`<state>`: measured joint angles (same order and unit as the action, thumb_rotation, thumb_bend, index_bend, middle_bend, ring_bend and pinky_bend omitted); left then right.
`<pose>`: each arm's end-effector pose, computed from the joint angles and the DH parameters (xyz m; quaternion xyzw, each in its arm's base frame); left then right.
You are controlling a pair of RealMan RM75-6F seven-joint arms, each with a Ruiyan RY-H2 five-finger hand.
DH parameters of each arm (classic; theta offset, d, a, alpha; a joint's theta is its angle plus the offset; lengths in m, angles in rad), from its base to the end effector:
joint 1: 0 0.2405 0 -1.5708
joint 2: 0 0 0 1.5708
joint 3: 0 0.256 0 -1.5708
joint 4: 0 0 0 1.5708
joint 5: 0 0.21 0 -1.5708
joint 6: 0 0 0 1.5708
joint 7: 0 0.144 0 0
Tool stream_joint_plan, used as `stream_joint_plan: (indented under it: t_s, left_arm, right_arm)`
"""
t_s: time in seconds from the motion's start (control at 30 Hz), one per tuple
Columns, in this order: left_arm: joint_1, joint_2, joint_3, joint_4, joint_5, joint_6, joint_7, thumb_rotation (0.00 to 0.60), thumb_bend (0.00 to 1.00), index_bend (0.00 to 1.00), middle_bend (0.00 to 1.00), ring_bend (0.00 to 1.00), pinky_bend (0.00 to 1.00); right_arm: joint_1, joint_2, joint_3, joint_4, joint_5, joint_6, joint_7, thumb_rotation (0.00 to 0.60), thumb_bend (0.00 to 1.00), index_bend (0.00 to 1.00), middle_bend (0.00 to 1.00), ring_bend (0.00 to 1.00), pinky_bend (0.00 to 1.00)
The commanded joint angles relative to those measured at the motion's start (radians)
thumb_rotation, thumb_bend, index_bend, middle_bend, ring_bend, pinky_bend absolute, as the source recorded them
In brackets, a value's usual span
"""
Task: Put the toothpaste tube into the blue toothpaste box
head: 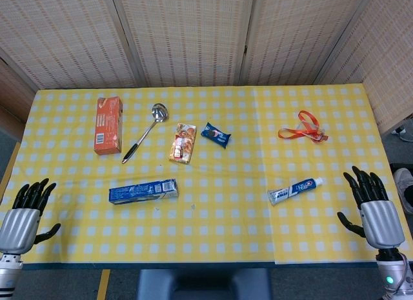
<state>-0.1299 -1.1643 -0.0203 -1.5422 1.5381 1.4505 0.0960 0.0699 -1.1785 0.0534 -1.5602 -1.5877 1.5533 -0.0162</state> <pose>-0.3121 0.1895 0.1403 -0.6471 -0.3458 -0.3542 0.5798 -0.3030 -0.1767 0.1493 0.6034 -0.3502 0.4191 0.5811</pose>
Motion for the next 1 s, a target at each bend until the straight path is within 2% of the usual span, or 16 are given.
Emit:
stream_joint_plan:
  t_s: [0.03, 0.13, 0.27, 0.47, 0.6, 0.7, 0.83, 1.0]
  left_arm:
    - [-0.012, 0.001, 0.008, 0.002, 0.015, -0.018, -0.02, 0.6, 0.21, 0.09, 0.06, 0.0, 0.0]
    - [-0.019, 0.004, 0.017, 0.008, 0.017, -0.04, -0.027, 0.6, 0.2, 0.09, 0.06, 0.0, 0.0]
    - [-0.028, -0.027, 0.013, 0.039, 0.045, -0.021, -0.049, 0.6, 0.19, 0.11, 0.08, 0.01, 0.0]
    - [-0.058, -0.071, 0.025, 0.083, 0.102, -0.027, -0.127, 0.6, 0.16, 0.16, 0.16, 0.1, 0.02]
    - [-0.091, -0.117, -0.006, 0.098, 0.062, -0.072, -0.082, 0.6, 0.16, 0.16, 0.16, 0.1, 0.09]
    - [-0.129, -0.148, -0.042, 0.094, 0.027, -0.112, -0.068, 0.6, 0.16, 0.2, 0.19, 0.13, 0.14]
    - [-0.173, -0.196, -0.068, 0.125, 0.006, -0.152, 0.014, 0.6, 0.15, 0.22, 0.22, 0.15, 0.12]
    - [-0.233, -0.232, -0.094, 0.126, -0.072, -0.26, 0.121, 0.6, 0.12, 0.22, 0.22, 0.14, 0.11]
  right_arm:
    - [-0.008, -0.013, 0.01, 0.02, 0.009, 0.018, -0.027, 0.6, 0.28, 0.0, 0.0, 0.0, 0.0]
    - [-0.01, -0.007, 0.007, 0.018, -0.001, 0.025, -0.008, 0.6, 0.28, 0.0, 0.0, 0.0, 0.0]
    - [-0.007, -0.005, 0.007, 0.022, -0.01, 0.026, -0.013, 0.6, 0.28, 0.0, 0.0, 0.0, 0.0]
    - [0.001, -0.017, 0.0, 0.039, -0.007, 0.001, -0.071, 0.6, 0.28, 0.0, 0.0, 0.0, 0.0]
    - [0.013, -0.01, -0.01, 0.03, -0.026, -0.017, -0.064, 0.6, 0.28, 0.0, 0.0, 0.0, 0.0]
    - [0.026, -0.002, -0.012, 0.022, -0.018, -0.048, -0.049, 0.6, 0.28, 0.0, 0.0, 0.0, 0.0]
    - [0.03, -0.004, -0.002, 0.019, 0.001, -0.054, -0.056, 0.6, 0.28, 0.0, 0.0, 0.0, 0.0]
    - [0.025, -0.014, 0.005, 0.025, 0.022, -0.049, -0.071, 0.6, 0.28, 0.0, 0.0, 0.0, 0.0]
